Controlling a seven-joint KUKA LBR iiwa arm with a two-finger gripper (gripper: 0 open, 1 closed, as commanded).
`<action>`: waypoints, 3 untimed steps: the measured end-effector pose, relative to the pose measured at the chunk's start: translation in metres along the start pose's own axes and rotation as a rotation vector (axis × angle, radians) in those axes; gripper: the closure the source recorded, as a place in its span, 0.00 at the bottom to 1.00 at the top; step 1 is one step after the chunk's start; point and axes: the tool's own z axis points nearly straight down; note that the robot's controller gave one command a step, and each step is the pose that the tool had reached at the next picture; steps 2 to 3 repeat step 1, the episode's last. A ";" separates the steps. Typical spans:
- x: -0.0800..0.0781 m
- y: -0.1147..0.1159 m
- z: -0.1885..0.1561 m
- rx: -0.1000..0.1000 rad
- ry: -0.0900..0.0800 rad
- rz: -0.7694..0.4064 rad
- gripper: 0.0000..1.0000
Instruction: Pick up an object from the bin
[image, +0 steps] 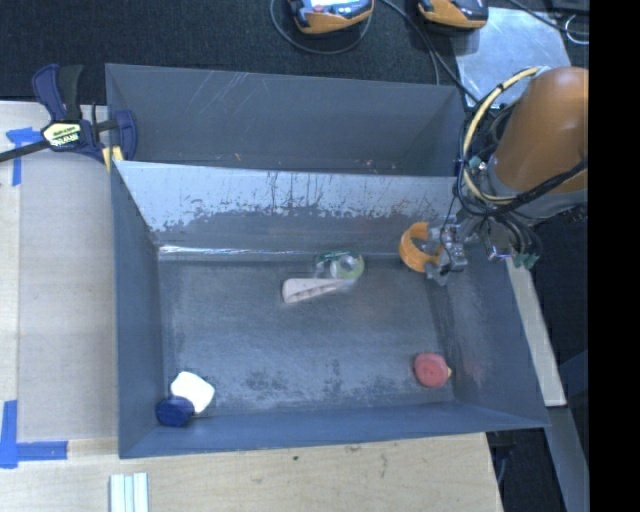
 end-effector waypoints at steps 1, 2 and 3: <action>-0.001 0.008 -0.066 -0.003 0.011 0.009 1.00; -0.001 0.008 -0.066 -0.003 0.011 0.009 1.00; -0.001 0.008 -0.066 -0.003 0.011 0.009 1.00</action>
Offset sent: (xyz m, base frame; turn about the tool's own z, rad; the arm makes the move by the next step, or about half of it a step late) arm -0.0039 -0.0137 0.1146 0.0163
